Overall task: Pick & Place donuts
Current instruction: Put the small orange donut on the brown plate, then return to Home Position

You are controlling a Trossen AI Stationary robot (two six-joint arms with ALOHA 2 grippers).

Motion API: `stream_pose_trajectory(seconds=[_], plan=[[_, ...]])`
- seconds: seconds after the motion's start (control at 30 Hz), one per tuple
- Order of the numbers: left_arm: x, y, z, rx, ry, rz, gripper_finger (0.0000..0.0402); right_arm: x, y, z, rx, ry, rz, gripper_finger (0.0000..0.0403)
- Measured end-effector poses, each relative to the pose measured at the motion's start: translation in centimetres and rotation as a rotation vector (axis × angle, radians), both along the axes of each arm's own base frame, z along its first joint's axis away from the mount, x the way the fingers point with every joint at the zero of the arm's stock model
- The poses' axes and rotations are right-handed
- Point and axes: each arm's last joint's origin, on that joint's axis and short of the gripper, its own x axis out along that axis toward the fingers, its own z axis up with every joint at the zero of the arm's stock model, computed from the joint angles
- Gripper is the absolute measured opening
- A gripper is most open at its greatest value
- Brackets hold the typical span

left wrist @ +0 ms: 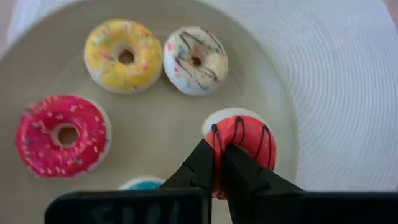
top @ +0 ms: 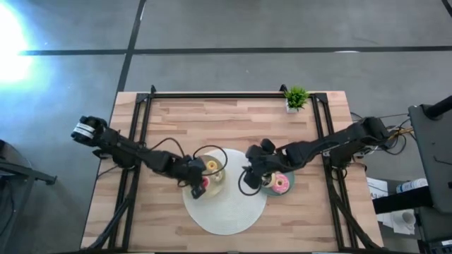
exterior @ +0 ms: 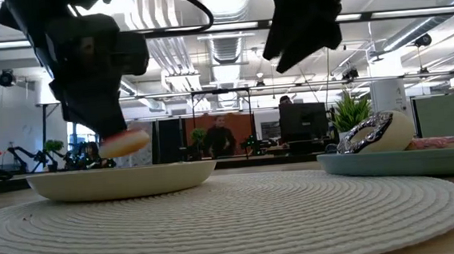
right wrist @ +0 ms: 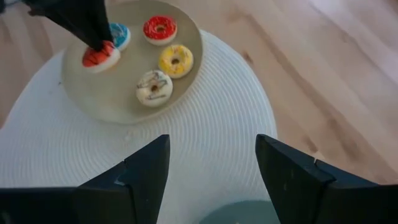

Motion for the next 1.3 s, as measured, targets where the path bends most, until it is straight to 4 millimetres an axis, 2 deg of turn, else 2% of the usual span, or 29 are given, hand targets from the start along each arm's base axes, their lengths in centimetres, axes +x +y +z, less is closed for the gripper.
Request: stream_pose_trajectory(seconds=[0.13, 0.4, 0.57, 0.7, 0.87, 0.97, 1.03, 1.13, 1.23, 1.3], plan=[[0.0, -0.1, -0.1, -0.03, 0.01, 0.01, 0.0033, -0.4, 0.2, -0.9, 0.012, 0.012, -0.018, 0.0228], [0.0, -0.1, 0.0, -0.03, 0.014, 0.007, 0.0136, -0.3, 0.2, -1.3, 0.018, -0.007, -0.025, 0.0228], [-0.2, -0.2, 0.2, -0.035, 0.069, 0.01, 0.0159, 0.0, 0.3, -0.6, 0.015, -0.037, -0.013, 0.0228], [-0.2, -0.9, 2.2, -0.015, 0.055, -0.026, 0.0161, 0.0, 0.3, -0.3, 0.015, -0.042, -0.01, 0.0228], [-1.4, -2.7, 7.1, 0.002, -0.127, -0.156, 0.0161, -0.9, 0.8, 0.9, 0.042, -0.069, 0.048, 0.0228], [-3.4, -3.0, 8.3, 0.047, -0.2, -0.119, 0.0161, -2.7, 0.7, 0.7, 0.019, -0.072, 0.049, 0.0228], [-4.7, -2.5, 7.9, 0.058, -0.212, -0.047, 0.0161, -4.5, 0.1, -0.5, 0.031, -0.048, 0.021, 0.0228], [-6.5, -1.5, 6.7, -0.027, -0.218, 0.022, 0.0161, -7.7, -1.0, -2.2, 0.085, -0.037, -0.057, 0.0225], [-8.1, -0.7, 6.0, -0.124, -0.229, 0.066, 0.0161, -10.5, -1.7, -2.5, 0.178, -0.082, -0.118, 0.0221], [-9.1, -0.2, 5.8, -0.168, -0.237, 0.102, 0.0161, -11.8, -2.1, -2.0, 0.236, -0.135, -0.146, 0.0219]])
